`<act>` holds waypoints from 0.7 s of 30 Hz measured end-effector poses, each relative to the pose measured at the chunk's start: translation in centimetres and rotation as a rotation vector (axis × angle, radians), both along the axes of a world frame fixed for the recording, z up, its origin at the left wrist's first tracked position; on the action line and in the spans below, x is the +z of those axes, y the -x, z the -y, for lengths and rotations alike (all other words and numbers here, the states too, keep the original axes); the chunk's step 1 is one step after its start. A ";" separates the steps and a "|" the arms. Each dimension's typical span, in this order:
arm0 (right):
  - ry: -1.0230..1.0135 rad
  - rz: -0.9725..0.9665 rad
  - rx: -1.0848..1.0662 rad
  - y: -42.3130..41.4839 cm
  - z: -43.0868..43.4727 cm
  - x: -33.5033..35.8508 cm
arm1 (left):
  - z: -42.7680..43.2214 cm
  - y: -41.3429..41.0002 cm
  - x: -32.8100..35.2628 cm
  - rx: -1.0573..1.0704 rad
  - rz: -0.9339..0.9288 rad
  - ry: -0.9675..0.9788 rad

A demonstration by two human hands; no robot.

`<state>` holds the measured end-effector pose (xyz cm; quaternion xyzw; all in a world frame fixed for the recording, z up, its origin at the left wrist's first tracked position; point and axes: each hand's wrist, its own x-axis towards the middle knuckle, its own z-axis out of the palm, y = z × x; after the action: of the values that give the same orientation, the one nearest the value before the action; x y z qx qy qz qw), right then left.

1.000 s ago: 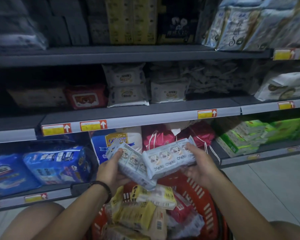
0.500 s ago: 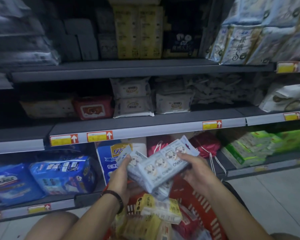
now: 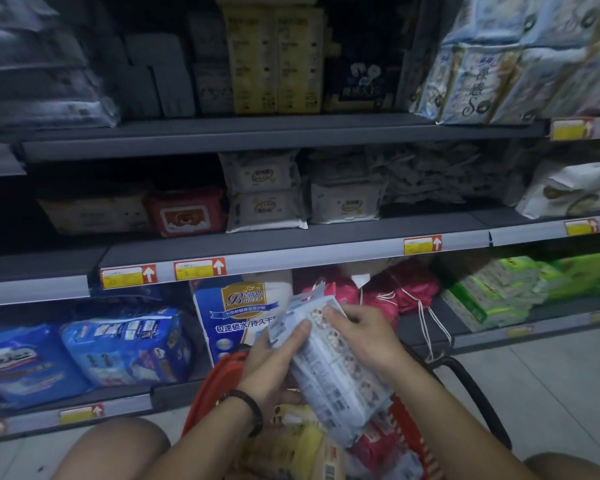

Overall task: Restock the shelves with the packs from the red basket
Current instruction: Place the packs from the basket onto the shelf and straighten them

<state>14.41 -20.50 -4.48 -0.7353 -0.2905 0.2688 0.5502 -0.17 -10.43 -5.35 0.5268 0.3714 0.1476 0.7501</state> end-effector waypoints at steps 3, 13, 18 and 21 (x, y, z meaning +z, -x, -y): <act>0.084 0.138 0.032 0.1 0.0 0.5 | 0.2 -0.1 0.0 0.040 -0.003 -0.019; 0.155 0.372 0.069 1.6 3.4 1.2 | -3.5 0.7 1.7 0.437 0.252 0.059; -0.219 0.067 0.050 4.2 1.6 -0.7 | -3.6 2.2 3.7 0.377 0.346 0.075; -0.355 0.058 -0.139 4.5 -0.2 -0.8 | -3.3 3.4 4.4 0.341 0.378 0.026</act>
<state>9.89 -20.32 -5.32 -0.6522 -0.2978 0.1534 0.6800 -3.59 -7.15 -0.93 0.4098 0.3099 0.3633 0.7772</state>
